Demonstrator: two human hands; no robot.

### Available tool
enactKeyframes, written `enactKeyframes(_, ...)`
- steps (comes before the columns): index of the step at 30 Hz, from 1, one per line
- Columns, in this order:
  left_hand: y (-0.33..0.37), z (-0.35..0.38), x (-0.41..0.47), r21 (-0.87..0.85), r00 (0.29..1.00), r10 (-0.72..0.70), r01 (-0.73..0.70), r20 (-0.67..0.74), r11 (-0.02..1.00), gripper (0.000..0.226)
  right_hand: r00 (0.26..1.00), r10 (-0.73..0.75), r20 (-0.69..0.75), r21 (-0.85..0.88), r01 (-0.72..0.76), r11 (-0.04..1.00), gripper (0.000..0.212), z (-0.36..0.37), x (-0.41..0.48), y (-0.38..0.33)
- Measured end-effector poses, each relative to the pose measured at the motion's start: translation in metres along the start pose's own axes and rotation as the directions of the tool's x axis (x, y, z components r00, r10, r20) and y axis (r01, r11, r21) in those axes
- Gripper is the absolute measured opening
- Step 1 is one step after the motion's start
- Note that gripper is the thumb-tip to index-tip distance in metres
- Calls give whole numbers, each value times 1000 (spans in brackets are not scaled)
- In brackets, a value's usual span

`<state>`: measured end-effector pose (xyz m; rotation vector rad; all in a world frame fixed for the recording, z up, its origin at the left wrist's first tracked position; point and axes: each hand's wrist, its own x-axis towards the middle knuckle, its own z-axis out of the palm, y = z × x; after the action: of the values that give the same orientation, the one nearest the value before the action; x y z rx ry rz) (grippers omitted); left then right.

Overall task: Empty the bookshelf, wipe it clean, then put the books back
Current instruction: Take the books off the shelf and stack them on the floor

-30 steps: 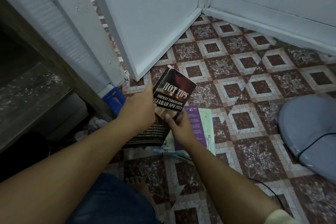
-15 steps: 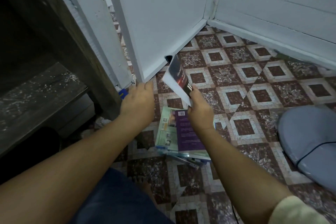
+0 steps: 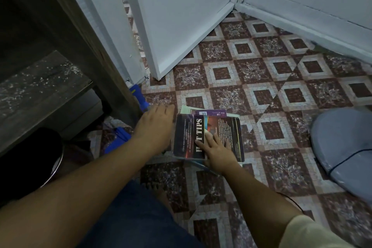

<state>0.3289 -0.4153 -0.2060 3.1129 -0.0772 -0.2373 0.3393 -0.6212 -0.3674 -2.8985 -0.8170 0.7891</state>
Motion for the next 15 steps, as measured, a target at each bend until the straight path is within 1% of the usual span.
enactKeyframes(3,-1,10,1,7,999,30,-31,38,1000,61,995,-3,104,-14,5,1000,71,4,2,5)
enactKeyframes(6,0,14,1,6,997,43,-43,70,999,65,995,-12,103,-7,12,1000,73,-3,2,7)
enactKeyframes(9,-1,14,-2,9,995,50,-51,86,999,63,1000,5,14,9,-5,1000,67,-11,2,0)
enactKeyframes(12,-3,5,-6,6,990,42,-43,133,999,52,993,4,-121,0,-4,1000,46,-33,4,-14)
enactKeyframes(14,-6,-5,-12,-11,981,14,-12,192,1000,41,980,-11,-197,6,13,1000,31,-56,5,-26)
enactKeyframes(15,-10,-9,-15,-15,976,0,4,219,1000,37,973,-23,-228,10,25,1000,27,-68,4,-33)
